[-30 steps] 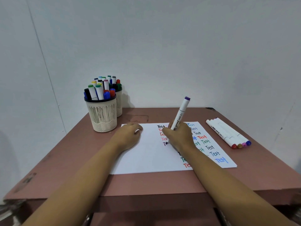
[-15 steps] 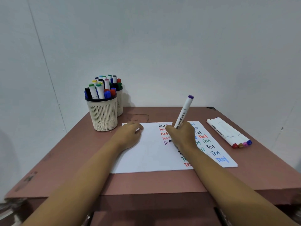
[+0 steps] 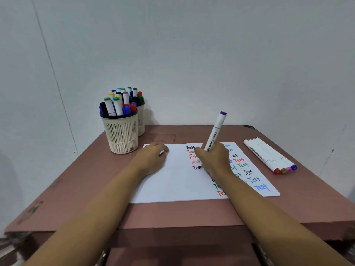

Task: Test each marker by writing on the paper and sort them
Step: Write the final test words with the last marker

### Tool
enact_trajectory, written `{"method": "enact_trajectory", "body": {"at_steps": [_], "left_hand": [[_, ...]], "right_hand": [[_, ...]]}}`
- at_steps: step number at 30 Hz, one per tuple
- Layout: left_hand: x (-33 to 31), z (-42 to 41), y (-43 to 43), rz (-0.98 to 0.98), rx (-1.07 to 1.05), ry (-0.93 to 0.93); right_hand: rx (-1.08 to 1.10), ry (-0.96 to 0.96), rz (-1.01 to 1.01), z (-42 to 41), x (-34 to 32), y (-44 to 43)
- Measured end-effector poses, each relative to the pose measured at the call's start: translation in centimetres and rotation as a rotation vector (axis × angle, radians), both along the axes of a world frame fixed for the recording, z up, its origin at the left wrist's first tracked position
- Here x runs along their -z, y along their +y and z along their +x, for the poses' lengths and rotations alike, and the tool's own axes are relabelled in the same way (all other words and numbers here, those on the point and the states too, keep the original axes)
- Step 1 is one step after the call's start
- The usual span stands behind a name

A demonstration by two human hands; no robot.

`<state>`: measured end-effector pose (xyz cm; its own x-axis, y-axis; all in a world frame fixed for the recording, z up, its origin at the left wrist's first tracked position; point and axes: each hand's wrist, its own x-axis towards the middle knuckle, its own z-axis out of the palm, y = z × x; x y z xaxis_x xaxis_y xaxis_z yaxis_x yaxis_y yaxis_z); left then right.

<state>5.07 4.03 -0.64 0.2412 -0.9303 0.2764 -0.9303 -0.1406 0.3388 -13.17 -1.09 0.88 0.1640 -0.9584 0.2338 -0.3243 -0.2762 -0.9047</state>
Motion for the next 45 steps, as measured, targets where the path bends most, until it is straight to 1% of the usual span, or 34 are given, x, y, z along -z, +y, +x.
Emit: {"method": "enact_trajectory", "body": {"at_steps": [4, 12, 18, 25, 28, 31, 33, 36, 38, 40, 42, 45], "left_hand": [[0.0, 0.0, 0.0, -0.001, -0.002, 0.005], [0.0, 0.0, 0.0, 0.000, -0.009, 0.015], [0.1, 0.0, 0.0, -0.032, -0.012, 0.026], [-0.2, 0.0, 0.1, -0.004, -0.035, 0.067], [-0.8, -0.1, 0.4, -0.009, -0.033, 0.107], [-1.3, -0.3, 0.8, -0.039, -0.019, 0.080], [-1.6, -0.4, 1.0, -0.124, -0.015, 0.063], [-2.1, -1.1, 1.2, -0.264, -0.003, 0.093], [-2.1, -1.5, 1.3, -0.316, 0.037, 0.148], [-2.0, -1.9, 1.4, -0.291, 0.070, 0.175], [-1.8, -2.0, 1.3, -0.221, 0.075, 0.179], [-1.5, -2.2, 1.2, -0.182, 0.116, 0.198]], "right_hand": [[0.056, -0.062, 0.001, -0.1, 0.0, -0.1], [0.013, 0.032, -0.025, 0.0, 0.1, -0.3], [0.028, -0.030, 0.015, -0.1, 0.1, -0.4], [0.055, -0.008, -0.015, 0.1, 0.3, -0.4], [0.079, -0.108, 0.069, -0.2, -0.1, -0.7], [0.096, -0.196, 0.153, -0.4, -0.5, -1.1], [0.091, -0.202, 0.150, -0.4, -0.7, -1.0], [0.090, -0.311, 0.141, -0.4, -1.1, -0.7], [0.081, -0.381, 0.171, -0.6, -1.5, -0.6], [0.031, -0.458, 0.210, -0.5, -1.7, -0.5], [-0.038, -0.508, 0.247, -0.3, -1.8, -0.4], [-0.121, -0.497, 0.293, -0.3, -1.8, -0.3]]}}
